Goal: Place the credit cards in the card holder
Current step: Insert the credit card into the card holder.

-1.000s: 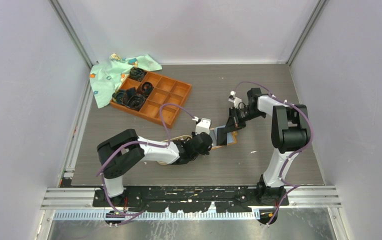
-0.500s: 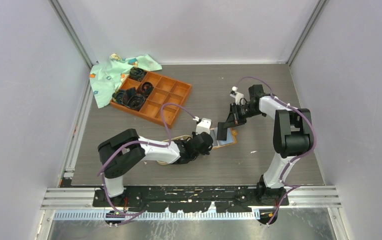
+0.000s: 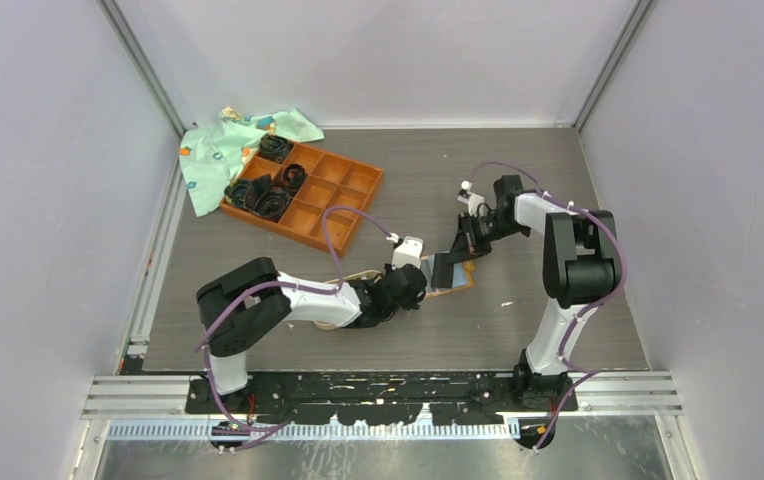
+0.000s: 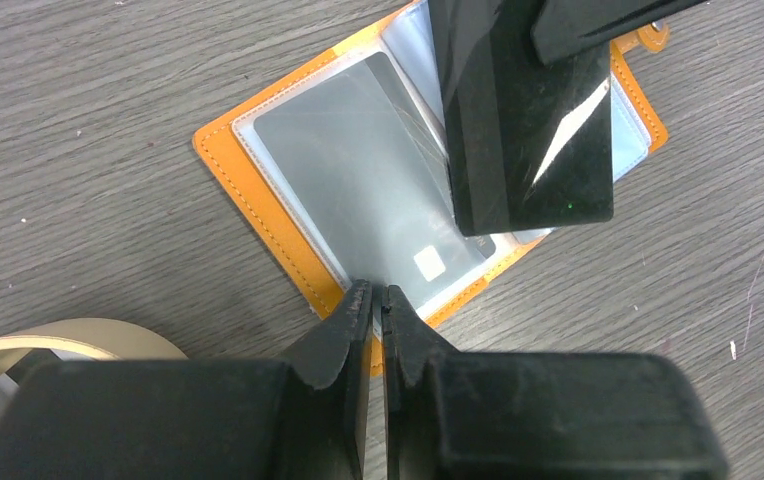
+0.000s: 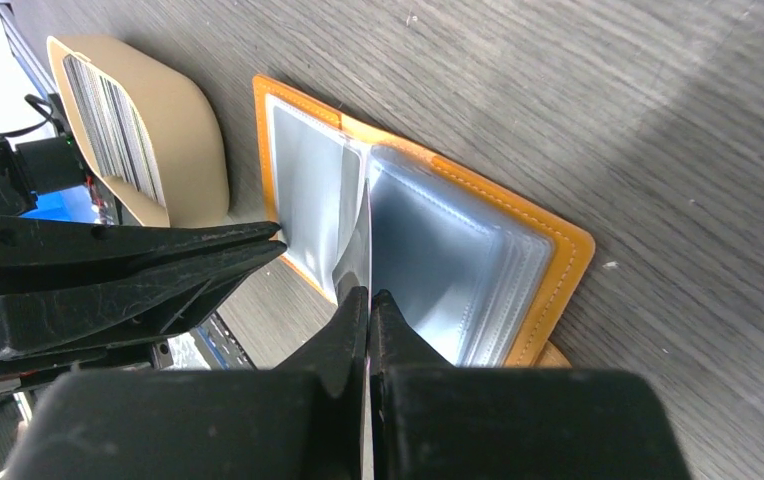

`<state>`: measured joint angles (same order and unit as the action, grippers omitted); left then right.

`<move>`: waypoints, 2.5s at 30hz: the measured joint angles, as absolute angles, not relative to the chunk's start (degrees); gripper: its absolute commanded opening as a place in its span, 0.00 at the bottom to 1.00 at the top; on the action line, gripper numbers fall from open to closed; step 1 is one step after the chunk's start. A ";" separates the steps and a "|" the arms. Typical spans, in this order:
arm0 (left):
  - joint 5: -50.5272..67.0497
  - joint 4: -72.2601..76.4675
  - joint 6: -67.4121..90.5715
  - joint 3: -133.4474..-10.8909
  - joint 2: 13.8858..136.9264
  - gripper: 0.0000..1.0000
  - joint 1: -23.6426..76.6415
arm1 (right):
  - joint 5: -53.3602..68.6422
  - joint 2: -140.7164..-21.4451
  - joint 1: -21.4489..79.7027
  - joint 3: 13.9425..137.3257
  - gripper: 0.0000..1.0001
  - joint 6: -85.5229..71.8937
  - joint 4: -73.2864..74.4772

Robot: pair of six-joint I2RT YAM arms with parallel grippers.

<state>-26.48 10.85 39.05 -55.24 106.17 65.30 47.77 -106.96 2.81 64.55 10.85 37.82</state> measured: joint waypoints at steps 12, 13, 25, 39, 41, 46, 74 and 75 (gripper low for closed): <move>-26.46 10.63 39.03 -55.40 106.28 0.09 65.30 | 47.62 -107.50 3.79 65.43 0.01 11.88 39.51; -26.48 10.61 39.03 -55.40 106.28 0.09 65.30 | 47.44 -107.50 3.79 65.43 0.01 11.86 39.46; -26.46 9.93 39.03 -56.25 106.69 0.09 65.30 | 44.47 -105.12 3.92 63.81 0.01 7.05 31.55; -26.48 9.10 39.03 -57.32 107.28 0.09 65.30 | 43.07 -103.44 4.01 63.55 0.01 6.09 28.23; -26.48 9.10 39.03 -57.32 107.28 0.09 65.30 | 42.72 -102.85 4.01 63.22 0.01 5.87 27.51; -26.48 9.10 39.03 -57.32 107.31 0.09 65.30 | 42.72 -102.63 4.01 63.02 0.01 5.87 27.29; -26.46 8.91 39.03 -57.52 107.39 0.09 65.30 | 46.63 -111.28 5.80 69.08 0.01 12.84 41.56; -26.46 8.91 39.03 -57.52 107.39 0.09 65.30 | 46.63 -111.44 5.93 69.19 0.01 12.91 41.95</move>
<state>-26.46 8.91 39.03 -57.52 107.39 65.30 46.63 -111.44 5.93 69.19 12.91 41.95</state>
